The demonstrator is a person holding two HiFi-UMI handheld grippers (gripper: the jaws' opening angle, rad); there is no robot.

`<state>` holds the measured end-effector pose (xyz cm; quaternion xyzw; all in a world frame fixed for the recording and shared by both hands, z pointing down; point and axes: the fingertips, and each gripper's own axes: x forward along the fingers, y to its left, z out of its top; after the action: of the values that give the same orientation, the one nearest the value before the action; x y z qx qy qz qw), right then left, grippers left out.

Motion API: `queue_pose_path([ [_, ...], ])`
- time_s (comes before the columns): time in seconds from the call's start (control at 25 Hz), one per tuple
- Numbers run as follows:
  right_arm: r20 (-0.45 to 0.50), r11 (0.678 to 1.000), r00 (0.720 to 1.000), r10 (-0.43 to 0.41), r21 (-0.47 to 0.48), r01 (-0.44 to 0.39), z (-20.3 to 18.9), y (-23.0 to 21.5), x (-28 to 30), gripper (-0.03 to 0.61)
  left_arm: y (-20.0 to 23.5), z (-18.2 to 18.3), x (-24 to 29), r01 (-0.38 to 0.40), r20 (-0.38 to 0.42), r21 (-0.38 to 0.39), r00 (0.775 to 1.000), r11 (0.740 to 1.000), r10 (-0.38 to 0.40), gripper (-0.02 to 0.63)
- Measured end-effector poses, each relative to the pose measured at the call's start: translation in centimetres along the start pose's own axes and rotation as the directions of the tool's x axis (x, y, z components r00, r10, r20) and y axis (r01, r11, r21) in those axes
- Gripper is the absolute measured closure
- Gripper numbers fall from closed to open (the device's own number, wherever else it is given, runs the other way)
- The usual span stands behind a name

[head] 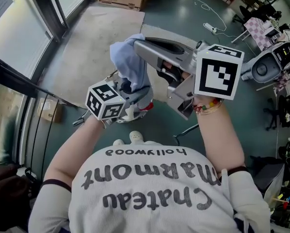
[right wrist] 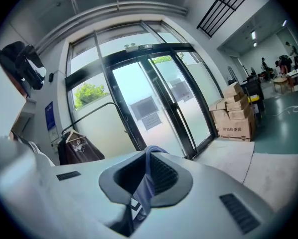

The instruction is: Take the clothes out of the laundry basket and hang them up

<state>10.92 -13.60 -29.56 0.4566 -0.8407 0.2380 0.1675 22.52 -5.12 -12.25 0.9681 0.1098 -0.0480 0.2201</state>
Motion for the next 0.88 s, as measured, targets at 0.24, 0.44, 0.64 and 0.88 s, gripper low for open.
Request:
queue_pose_path([
  [0.24,-0.092,0.991,0.99,-0.104,0.077,0.111,-4.7,-6.2,0.5,0.535,-0.6,-0.8,-1.5,0.026,-0.022,-0.035,0.999,0.999,-0.027,0.578],
  [0.44,-0.262,0.969,0.943,-0.203,0.084,0.232,-12.9,-12.1,0.8,0.535,-1.8,0.1,-2.4,0.075,0.042,-0.098,0.997,0.992,-0.071,0.58],
  [0.64,-0.379,0.946,0.902,-0.207,0.158,0.284,-20.6,-15.6,0.3,0.448,-0.8,3.3,-4.4,0.058,0.146,-0.159,0.989,0.986,-0.034,0.58],
  [0.88,-0.425,0.905,0.869,-0.254,0.212,0.368,-27.2,-18.9,-3.6,0.367,1.3,7.7,-9.0,-0.032,0.3,-0.262,0.947,0.965,0.113,0.581],
])
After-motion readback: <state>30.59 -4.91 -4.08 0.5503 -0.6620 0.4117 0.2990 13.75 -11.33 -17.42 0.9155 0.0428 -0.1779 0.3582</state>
